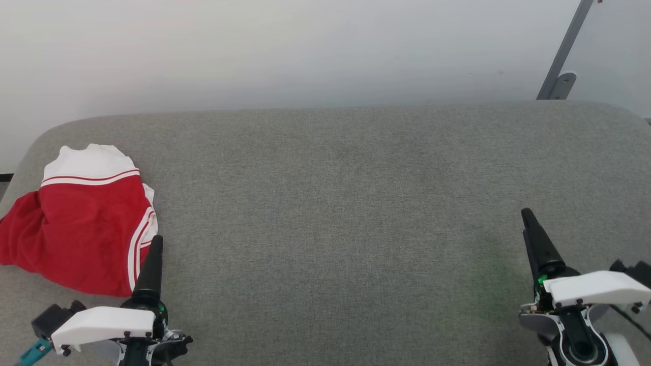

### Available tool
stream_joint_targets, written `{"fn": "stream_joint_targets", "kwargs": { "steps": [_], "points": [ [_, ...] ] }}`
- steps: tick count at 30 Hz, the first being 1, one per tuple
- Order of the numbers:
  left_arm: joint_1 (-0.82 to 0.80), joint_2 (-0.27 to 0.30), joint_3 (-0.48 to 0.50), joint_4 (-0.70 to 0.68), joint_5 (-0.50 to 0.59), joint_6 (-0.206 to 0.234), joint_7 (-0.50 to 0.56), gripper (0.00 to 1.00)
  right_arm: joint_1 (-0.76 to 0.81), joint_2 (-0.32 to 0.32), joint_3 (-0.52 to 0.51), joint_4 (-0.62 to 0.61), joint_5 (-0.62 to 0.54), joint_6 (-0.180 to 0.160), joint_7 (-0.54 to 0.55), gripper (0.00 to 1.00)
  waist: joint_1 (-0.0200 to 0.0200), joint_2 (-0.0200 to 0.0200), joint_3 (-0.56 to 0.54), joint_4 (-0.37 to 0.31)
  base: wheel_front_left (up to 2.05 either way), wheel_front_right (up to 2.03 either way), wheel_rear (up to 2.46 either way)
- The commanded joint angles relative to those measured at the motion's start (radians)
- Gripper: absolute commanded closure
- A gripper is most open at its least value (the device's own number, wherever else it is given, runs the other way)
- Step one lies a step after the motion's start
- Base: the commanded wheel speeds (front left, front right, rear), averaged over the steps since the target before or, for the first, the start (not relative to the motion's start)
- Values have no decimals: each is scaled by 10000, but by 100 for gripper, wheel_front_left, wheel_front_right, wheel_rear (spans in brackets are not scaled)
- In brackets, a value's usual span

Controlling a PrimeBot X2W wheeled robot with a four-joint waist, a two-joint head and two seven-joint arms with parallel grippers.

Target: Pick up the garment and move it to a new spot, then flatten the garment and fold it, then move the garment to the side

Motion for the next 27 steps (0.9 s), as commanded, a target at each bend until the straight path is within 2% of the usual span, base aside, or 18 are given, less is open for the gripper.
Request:
{"fn": "stream_joint_targets", "kwargs": {
  "steps": [1, 17, 27],
  "points": [
    [-351, 91, 9, -153, 277, -7, -89, 0, -355, -122, 73, -94, -270, 1, -111, 0, 0, 0, 2, 3, 0, 0, 0],
    [-363, 134, 48, -638, 4180, 89, -721, 0, -865, -526, 392, 54, -3457, 1, -739, 0, 0, 0, 65, 41, 0, 0, 0],
    [-470, 338, -324, -635, 6113, 382, -1065, 0, -1237, -704, 408, 364, -5794, 1, -1079, 0, 0, 0, 144, 38, 0, 0, 0]
  ]
}}
